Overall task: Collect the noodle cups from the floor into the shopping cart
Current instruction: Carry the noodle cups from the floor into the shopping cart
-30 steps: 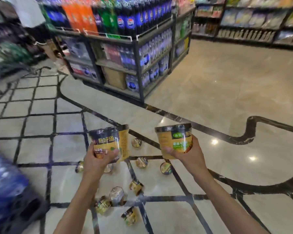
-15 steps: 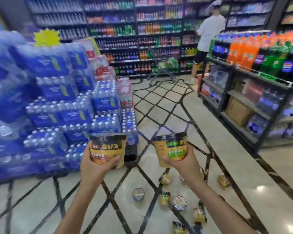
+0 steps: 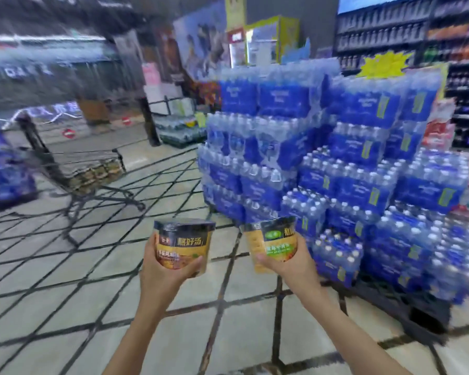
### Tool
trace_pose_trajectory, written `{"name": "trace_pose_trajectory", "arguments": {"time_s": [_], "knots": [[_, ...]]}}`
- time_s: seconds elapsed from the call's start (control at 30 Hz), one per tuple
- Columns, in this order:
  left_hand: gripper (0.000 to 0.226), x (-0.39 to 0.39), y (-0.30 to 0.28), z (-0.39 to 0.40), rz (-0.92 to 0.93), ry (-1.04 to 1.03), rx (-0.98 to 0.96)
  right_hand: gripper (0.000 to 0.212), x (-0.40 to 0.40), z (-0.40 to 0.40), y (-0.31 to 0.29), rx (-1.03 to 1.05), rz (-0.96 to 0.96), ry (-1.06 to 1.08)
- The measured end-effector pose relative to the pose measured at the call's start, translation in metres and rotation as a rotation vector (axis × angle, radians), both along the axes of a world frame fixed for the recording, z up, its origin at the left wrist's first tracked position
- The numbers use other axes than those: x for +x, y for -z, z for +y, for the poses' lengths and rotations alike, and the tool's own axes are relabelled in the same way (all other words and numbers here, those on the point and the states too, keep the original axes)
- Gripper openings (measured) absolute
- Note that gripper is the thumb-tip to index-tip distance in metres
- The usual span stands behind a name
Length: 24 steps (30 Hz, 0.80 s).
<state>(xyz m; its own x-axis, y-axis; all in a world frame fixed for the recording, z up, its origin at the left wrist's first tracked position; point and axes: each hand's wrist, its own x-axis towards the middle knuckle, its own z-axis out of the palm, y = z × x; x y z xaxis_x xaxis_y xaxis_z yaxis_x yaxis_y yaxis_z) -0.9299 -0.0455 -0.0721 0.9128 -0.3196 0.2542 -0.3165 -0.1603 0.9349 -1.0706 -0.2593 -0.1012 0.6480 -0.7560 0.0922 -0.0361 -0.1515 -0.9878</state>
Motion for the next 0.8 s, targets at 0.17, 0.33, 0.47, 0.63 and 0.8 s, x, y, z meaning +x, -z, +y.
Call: {"name": "trace_pose_trajectory", "arguments": {"time_s": [0.17,0.33,0.47,0.63,0.8], "knots": [[0.101,0.076,0.001,0.087,-0.003,-0.244,-0.036,0.078,0.129,0.067,-0.005,-0.037,-0.002,-0.230],[0.102,0.135,0.013,0.132,0.016,-0.423,-0.068,0.071,0.234,0.103,0.005,-0.045,0.011,-0.402],[0.093,0.199,0.025,0.143,0.003,-0.514,-0.070,0.074,0.323,0.109,0.016,-0.066,0.016,-0.515],[0.085,0.304,0.032,0.129,-0.001,-0.602,-0.087,0.094,0.445,0.094,0.020,-0.059,-0.008,-0.607],[0.092,0.420,0.028,0.105,0.041,-0.646,-0.102,0.091,0.572,0.065,0.008,-0.037,-0.002,-0.680]]}}
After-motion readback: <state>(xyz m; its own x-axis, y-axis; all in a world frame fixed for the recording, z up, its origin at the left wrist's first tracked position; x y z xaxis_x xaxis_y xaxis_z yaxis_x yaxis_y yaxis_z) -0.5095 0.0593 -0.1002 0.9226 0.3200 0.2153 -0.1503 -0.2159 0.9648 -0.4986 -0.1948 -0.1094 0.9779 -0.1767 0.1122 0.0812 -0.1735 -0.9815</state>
